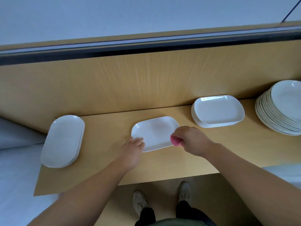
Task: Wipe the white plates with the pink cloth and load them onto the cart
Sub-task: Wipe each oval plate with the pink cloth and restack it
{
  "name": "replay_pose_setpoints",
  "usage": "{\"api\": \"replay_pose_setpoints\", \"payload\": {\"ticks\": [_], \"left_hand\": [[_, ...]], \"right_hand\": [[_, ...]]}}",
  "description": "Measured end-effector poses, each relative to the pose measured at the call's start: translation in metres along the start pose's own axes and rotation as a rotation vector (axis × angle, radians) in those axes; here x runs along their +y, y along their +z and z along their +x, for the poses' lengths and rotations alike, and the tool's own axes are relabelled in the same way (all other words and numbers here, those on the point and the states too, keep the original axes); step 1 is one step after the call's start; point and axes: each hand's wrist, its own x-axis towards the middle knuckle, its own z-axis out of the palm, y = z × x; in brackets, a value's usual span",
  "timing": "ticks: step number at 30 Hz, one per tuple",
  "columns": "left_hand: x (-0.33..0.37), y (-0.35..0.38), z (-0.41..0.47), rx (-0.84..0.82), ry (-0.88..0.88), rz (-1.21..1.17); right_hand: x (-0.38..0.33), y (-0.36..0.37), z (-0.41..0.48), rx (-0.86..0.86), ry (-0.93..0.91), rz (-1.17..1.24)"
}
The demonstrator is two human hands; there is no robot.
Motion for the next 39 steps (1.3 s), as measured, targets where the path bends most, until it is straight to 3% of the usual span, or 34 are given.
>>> {"api": "replay_pose_setpoints", "payload": {"ticks": [8,11,13,19,23,26,29,39], "left_hand": [[0.003,0.006,0.003,0.005,0.027,0.034],[0.006,0.004,0.007,0.139,0.040,-0.043],[0.007,0.002,0.010,0.248,-0.001,-0.104],[0.012,-0.046,0.009,0.270,-0.199,-0.173],[0.004,-0.069,-0.003,0.332,-0.202,-0.454],[-0.001,-0.078,-0.013,0.346,-0.175,-0.743],[-0.004,-0.079,-0.017,0.331,-0.151,-0.885],[-0.015,-0.075,-0.006,0.238,-0.155,-0.987]], "right_hand": [[0.014,0.002,-0.001,0.106,-0.146,-0.022],[0.018,-0.004,-0.001,0.154,-0.189,-0.013],[0.018,-0.010,0.000,0.203,-0.214,-0.015],[0.003,-0.041,0.012,0.402,-0.317,-0.018],[-0.008,-0.053,0.021,0.484,-0.398,-0.036],[-0.010,-0.055,0.026,0.500,-0.420,-0.051],[-0.016,-0.053,0.024,0.514,-0.428,-0.078],[-0.014,-0.021,0.040,0.414,-0.375,-0.080]]}}
